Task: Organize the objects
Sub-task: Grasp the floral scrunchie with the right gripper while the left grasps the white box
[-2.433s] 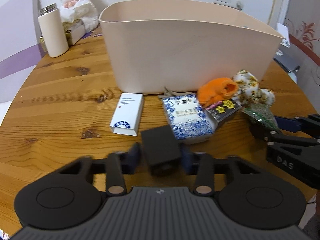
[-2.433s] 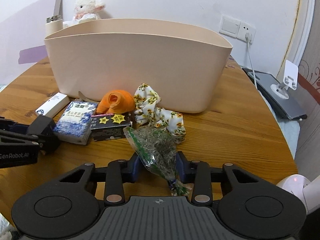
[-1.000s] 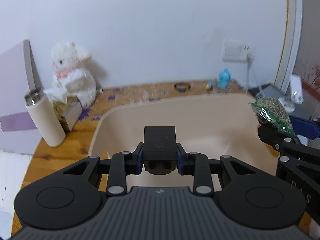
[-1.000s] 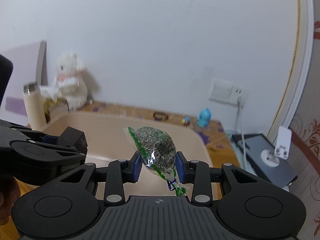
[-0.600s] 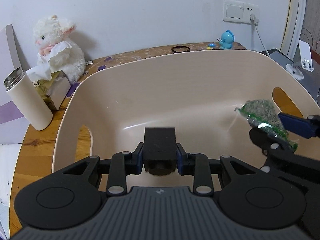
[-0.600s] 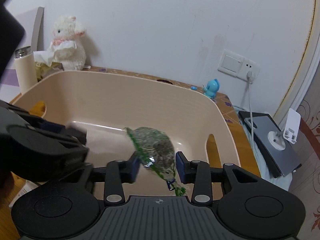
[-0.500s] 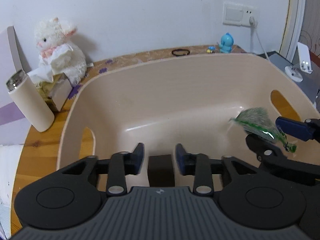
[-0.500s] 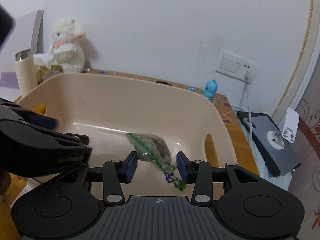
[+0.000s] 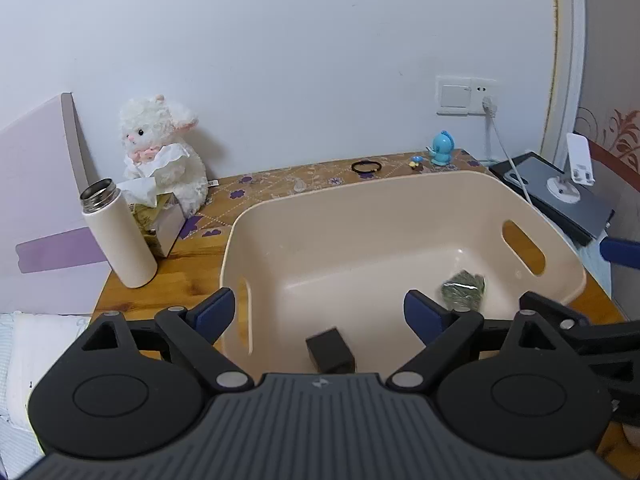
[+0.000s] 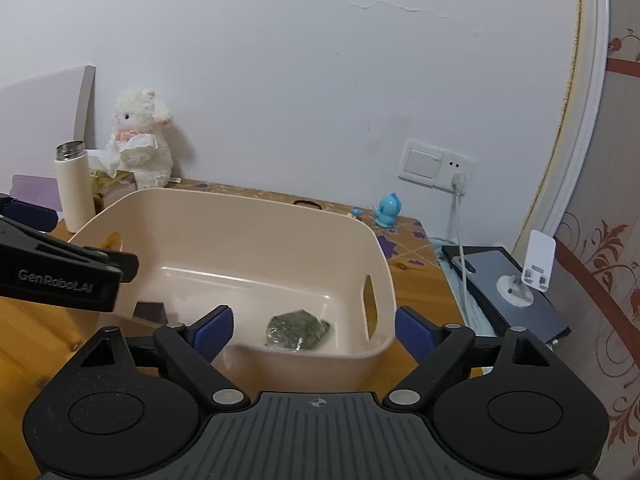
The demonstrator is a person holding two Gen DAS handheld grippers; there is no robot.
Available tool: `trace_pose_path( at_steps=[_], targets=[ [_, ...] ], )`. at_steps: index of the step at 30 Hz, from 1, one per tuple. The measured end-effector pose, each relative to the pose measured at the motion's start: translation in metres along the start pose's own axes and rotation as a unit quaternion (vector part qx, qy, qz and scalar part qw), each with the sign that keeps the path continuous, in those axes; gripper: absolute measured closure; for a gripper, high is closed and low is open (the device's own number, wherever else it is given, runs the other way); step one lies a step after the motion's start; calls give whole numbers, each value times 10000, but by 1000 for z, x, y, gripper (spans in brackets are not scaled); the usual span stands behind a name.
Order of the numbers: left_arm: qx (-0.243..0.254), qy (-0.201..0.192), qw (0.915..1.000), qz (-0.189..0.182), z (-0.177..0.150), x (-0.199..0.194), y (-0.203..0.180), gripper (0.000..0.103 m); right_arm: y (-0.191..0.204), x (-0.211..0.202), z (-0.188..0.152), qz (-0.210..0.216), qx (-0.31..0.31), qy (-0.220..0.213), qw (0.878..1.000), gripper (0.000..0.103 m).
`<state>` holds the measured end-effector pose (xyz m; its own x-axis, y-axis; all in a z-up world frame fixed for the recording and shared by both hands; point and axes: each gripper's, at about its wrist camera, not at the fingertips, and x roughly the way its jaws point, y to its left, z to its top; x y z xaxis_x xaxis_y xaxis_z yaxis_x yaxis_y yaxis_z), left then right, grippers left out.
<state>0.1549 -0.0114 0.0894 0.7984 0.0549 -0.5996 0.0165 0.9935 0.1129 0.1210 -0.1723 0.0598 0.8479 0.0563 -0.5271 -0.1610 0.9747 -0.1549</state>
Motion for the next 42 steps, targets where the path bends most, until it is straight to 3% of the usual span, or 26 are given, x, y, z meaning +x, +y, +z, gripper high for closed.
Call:
trace_pose_path(
  at_steps=[12,27,37,42],
  targets=[
    [66,306,9995,-61,-55,-21,23,9,6,-9,-45,43,-242,498,9985,6],
    [-67,1073,9939,-245,-110,13,39,9,13,26,-88,180,-484,1272,9905,6],
    [-167,1344,9898,-436,-122,45,44,14,16,43,-96,253,-570,1324,9892,15],
    [-232,1341,9894,-502,-124,51,46,14,16,47,-94,285,-564,1231,9904,25]
  ],
)
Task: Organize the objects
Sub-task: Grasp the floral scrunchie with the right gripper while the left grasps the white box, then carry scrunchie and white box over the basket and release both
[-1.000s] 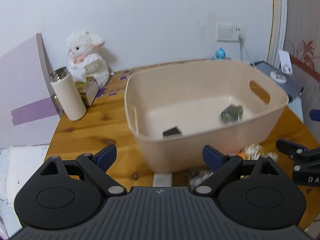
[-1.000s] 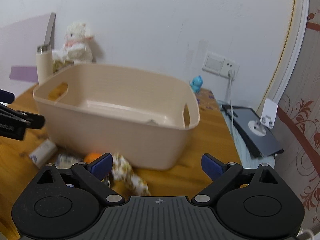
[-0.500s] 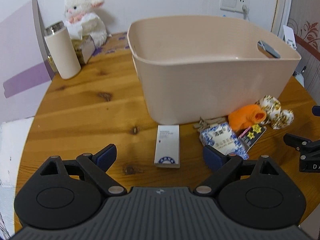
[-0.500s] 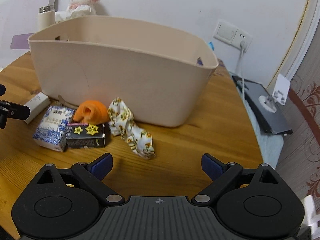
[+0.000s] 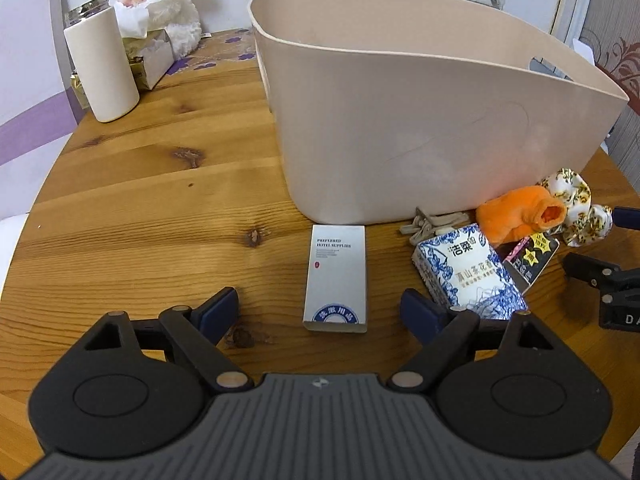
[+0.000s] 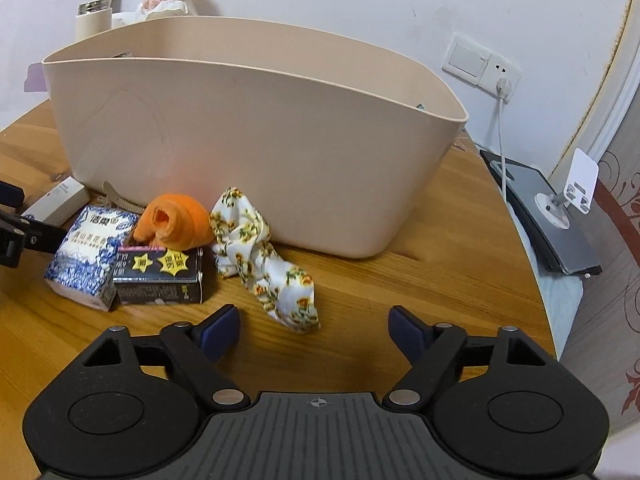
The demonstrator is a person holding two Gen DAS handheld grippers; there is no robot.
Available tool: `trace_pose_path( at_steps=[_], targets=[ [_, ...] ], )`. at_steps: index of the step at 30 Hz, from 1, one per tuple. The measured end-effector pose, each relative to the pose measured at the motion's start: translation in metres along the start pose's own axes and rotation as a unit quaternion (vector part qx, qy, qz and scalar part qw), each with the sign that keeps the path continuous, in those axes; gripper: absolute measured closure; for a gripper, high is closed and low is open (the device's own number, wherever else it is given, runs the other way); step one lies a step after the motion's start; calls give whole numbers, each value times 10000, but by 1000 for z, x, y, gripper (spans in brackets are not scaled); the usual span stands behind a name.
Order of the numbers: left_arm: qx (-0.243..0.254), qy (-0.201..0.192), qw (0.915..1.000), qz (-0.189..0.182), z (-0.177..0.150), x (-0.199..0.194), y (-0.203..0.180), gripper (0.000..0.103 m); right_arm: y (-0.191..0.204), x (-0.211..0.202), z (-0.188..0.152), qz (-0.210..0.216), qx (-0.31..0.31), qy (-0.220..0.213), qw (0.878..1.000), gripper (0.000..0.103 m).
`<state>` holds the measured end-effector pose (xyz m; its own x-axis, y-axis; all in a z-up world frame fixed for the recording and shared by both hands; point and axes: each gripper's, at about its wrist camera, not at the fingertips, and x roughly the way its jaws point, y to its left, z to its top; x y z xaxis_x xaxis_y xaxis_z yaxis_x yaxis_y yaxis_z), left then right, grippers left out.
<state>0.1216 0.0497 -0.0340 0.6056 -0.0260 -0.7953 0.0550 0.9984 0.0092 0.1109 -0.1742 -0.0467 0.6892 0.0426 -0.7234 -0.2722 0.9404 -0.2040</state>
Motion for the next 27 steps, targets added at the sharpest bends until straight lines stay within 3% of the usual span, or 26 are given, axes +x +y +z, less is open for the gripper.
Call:
trace_pose_path(
  at_steps=[3,5,7,9,10,11,18,27],
  targets=[
    [27,-47,10000,-11,1,0,0,19,0,1,1,64,39,-58,10000,37],
    [43,-59,10000,-25,1,1,0,21,-1,2,3,140,100,-44,9998,55],
    [8,-53,10000,-4,2,0,0,32,-1,2,4,197,114,-27,9997,70],
    [-2,-54,10000,-20,4,-2,0,57,3,2,3,162,38,-15,9999,87],
    [1,-48,10000,-50,5,-3,0,63,5,1,2,104,-16,-11,9999,90],
    [21,-36,9999,-93,5,-3,0,69,6,0,1,57,-48,-17,10000,92],
    [-72,16,9996,-266,4,-6,5,71,-2,-11,-5,-62,42,-113,9999,93],
    [-63,-336,9985,-434,4,-42,4,71,-5,-49,-9,-168,51,-492,9986,94]
  ],
)
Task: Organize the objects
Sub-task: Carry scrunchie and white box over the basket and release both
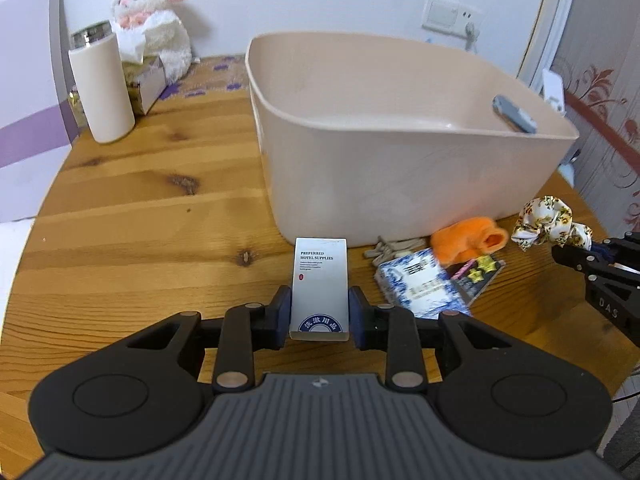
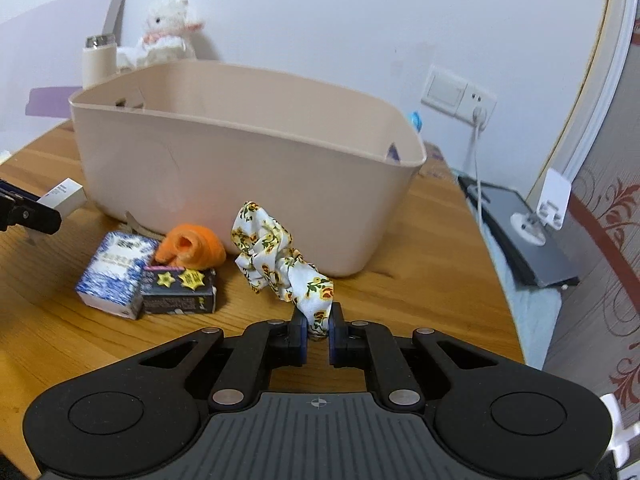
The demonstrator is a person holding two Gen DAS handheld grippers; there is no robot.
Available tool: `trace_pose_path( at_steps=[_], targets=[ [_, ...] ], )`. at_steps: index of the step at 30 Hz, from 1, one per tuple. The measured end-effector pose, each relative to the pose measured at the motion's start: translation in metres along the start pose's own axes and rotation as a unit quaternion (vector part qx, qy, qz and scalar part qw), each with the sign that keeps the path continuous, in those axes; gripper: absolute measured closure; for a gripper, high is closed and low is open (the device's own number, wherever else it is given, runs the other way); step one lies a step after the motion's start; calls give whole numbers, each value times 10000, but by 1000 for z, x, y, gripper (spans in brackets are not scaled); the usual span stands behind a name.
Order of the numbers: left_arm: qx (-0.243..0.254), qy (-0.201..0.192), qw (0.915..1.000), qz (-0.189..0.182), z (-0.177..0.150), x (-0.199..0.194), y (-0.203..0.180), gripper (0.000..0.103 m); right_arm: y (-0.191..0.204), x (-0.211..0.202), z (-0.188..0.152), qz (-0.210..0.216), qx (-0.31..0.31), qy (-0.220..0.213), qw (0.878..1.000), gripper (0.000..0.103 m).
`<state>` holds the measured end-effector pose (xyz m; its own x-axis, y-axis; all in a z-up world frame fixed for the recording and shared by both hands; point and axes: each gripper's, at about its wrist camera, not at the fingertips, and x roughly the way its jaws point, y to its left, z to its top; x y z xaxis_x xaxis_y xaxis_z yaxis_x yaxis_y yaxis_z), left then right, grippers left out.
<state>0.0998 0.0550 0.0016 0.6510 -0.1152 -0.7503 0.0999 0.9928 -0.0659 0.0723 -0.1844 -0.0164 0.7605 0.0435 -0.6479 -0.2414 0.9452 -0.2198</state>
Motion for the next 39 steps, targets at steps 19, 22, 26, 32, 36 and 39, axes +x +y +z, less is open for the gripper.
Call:
trace_pose_path(
  at_steps=[19,22,26,32,36,39],
  targets=[
    [286,-939,9950,-177,40,-71,-19,71,-8,-47,53,-305,49,-969,9948,93],
    [317,-1072,9936,-185,54,-74,-24,71,-12,-44,64,-331,174,-1069,9936,93],
    [404,-1159,9924,-107,74,-68,-32,71,-18,-38,77,-296,324,-1151,9924,93],
    [429,-1095,9931,10,100,-44,-37,71,-20,-17,92,-290,448,-1131,9922,94],
    [327,-913,9953,57,111,-21,-41,71,-18,2,99,-301,489,-987,9935,94],
    [325,-768,9964,142,118,-1,-45,71,-15,19,103,-297,443,-822,9952,94]
  ],
)
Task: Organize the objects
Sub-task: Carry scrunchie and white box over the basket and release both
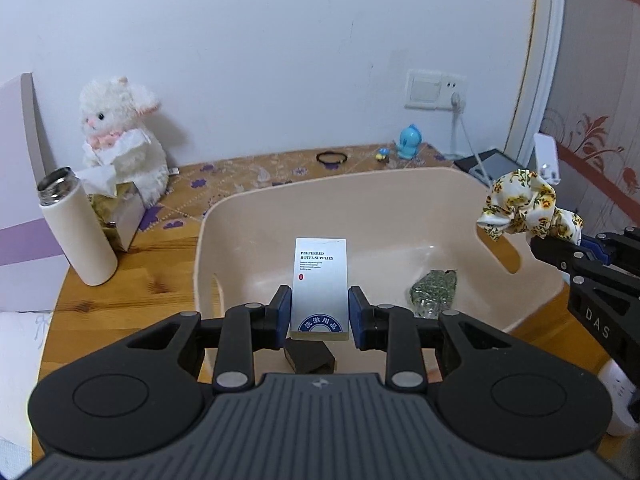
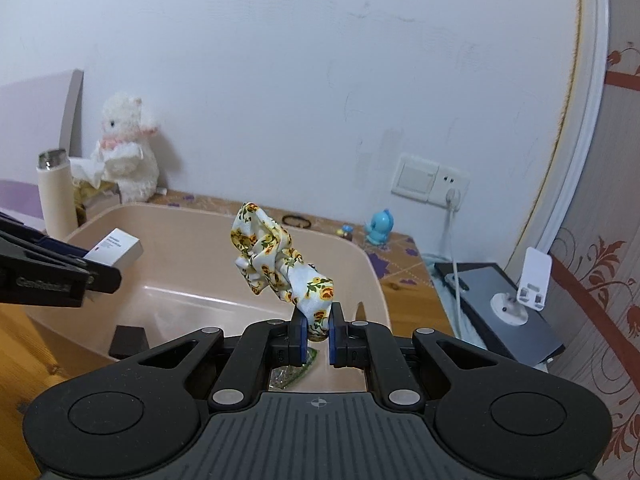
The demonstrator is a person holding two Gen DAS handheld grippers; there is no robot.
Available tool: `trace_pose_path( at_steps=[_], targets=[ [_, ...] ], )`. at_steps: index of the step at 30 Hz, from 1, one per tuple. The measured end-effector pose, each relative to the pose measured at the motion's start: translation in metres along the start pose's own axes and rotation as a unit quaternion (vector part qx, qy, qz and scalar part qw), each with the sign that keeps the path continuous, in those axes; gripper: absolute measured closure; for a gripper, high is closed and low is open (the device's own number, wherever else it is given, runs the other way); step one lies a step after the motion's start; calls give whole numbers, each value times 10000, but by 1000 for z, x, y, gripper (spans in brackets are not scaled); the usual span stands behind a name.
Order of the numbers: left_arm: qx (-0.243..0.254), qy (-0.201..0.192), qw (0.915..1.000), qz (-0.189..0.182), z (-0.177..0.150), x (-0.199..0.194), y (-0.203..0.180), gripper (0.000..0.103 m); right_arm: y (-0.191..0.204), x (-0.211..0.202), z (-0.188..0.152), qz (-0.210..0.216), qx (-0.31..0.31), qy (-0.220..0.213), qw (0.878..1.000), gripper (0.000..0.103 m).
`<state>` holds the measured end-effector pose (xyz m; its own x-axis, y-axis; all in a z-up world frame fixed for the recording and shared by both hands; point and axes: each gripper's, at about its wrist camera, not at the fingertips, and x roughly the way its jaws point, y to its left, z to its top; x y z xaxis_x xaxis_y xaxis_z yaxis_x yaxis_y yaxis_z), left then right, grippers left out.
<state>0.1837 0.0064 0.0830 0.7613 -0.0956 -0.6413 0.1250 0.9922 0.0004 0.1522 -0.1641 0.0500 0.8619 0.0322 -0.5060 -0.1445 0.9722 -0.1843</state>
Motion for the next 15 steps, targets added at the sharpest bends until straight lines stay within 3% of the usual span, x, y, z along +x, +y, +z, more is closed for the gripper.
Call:
trace_pose_path(
  at_steps=[9,15],
  targets=[
    [191,611,9975,294,2,61,-14,71,15,45,-8,33,-274,707,9971,94],
    [149,941,9949,322,-7,79,-14,70,14,52,-9,91,-84,867,9962,93]
  ],
)
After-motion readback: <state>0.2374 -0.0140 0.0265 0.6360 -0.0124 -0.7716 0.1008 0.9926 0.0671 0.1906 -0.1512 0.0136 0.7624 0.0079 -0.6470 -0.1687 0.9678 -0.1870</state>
